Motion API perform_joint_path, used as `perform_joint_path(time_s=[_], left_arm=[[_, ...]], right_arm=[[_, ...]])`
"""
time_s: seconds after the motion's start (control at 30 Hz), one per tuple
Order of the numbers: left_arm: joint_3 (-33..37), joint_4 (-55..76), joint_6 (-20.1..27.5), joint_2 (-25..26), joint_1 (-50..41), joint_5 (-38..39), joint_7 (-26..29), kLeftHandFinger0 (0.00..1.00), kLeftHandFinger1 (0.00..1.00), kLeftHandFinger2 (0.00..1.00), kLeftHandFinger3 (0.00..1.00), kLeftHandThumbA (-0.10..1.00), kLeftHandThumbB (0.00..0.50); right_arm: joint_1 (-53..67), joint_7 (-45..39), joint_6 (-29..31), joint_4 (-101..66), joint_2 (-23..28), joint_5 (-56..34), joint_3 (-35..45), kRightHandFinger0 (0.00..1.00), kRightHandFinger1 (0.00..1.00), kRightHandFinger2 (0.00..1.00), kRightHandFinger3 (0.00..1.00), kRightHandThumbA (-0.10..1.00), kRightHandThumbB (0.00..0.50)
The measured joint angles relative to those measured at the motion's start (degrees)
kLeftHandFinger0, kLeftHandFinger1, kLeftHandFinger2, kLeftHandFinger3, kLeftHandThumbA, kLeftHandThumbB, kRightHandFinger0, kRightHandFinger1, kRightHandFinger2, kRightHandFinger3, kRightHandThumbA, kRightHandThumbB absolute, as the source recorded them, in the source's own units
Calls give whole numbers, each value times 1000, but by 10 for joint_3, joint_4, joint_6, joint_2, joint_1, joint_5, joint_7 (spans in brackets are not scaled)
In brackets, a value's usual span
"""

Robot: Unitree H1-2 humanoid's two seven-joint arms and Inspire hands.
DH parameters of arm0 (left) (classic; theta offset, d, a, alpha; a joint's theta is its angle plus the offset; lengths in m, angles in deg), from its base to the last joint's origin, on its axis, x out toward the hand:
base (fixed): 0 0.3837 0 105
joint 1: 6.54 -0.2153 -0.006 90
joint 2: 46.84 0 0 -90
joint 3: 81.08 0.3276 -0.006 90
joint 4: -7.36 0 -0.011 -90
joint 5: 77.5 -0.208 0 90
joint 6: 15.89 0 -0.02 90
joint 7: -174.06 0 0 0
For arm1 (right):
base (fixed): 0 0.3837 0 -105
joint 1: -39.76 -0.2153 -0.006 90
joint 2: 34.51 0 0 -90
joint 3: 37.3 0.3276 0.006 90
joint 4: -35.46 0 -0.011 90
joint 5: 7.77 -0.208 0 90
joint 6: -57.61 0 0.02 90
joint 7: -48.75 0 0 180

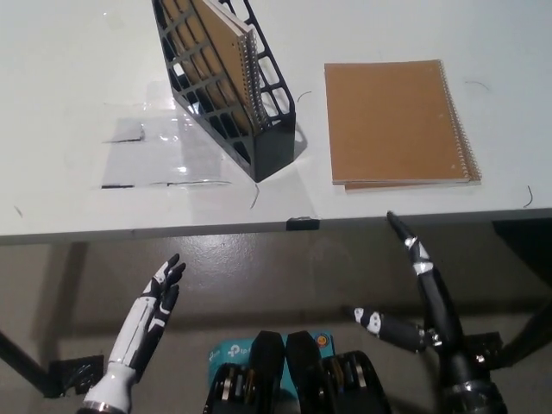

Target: Use the right hand to pick up a book from the book holder on the left side and put it on another book on the right side

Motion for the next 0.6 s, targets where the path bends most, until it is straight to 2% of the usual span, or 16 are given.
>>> perform_joint_path(time_s=[0.07,0.1,0.17,0.23,0.33,0.43,0.6], left_arm=[[5,1,4,0,-6,-2,0,1000,1000,1000,1000,1000,237],[7,1,4,0,-8,-2,0,1000,1000,1000,1000,1000,266],[11,2,4,-1,-11,-4,0,1000,1000,1000,1000,1000,282],[13,2,4,-1,-15,-5,0,1000,1000,1000,1000,1000,289],[13,2,4,-1,-18,-7,0,1000,1000,1000,1000,1000,299],[13,3,4,-1,-18,-8,0,1000,1000,1000,1000,1000,320],[13,16,2,-1,-19,-8,0,1000,1000,1000,1000,1000,315]], right_arm=[[-36,-4,-15,-38,-11,2,0,1000,1000,1000,1000,993,279],[-55,-6,-22,-46,-14,3,1,1000,1000,1000,1000,1000,296],[-108,-10,-38,-46,-20,4,1,1000,1000,1000,1000,1000,315],[-161,-15,-55,-34,-24,5,1,1000,1000,1000,1000,1000,343],[-231,-19,-74,16,-30,4,3,1000,1000,1000,1000,980,329],[-297,-24,-91,83,-33,0,6,1000,1000,1000,1000,938,339],[-400,-36,-116,203,-47,-18,16,1000,1000,1000,1000,966,358]])
